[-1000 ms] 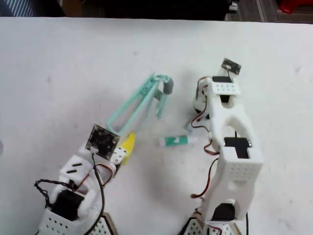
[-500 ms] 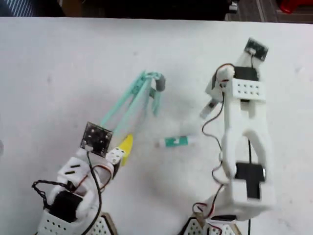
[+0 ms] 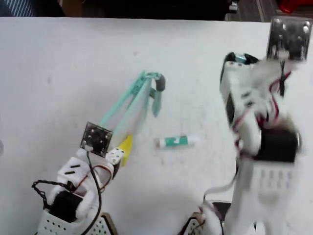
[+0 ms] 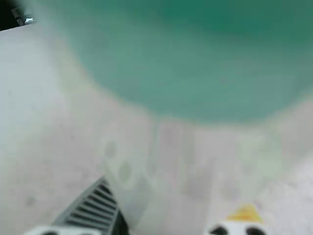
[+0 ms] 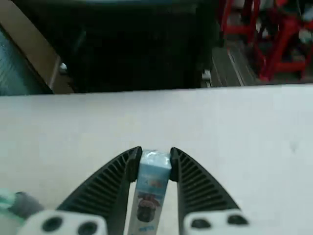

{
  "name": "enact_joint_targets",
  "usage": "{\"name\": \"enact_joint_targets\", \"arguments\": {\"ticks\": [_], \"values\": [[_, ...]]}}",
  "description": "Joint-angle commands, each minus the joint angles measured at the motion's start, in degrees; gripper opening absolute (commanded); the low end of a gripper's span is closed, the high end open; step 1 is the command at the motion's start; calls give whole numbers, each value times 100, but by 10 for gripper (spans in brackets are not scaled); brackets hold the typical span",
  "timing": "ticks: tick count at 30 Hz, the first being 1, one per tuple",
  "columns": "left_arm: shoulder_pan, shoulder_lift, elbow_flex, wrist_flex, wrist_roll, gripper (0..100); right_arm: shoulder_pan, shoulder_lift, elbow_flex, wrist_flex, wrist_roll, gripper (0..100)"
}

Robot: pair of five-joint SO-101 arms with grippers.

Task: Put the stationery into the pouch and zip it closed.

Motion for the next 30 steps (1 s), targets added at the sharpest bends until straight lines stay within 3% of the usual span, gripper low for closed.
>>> {"name": "enact_joint_targets", "arguments": {"ticks": [1,6,10,17,21,30], "values": [[295,31,-123,132,-97,177,-752,-787,-264,-259,88,17],[523,31,-62,141,-290,177,-1974,-1376,-264,-840,88,17],[514,31,-62,123,-290,177,-2343,-1385,-237,-1341,97,17],[497,31,-97,123,-255,194,-3398,-734,-229,-1349,97,17],[470,31,-97,158,88,253,-3785,-92,-255,-1358,97,17],[400,31,-105,176,26,252,-3899,-13,-193,-980,97,17]]}}
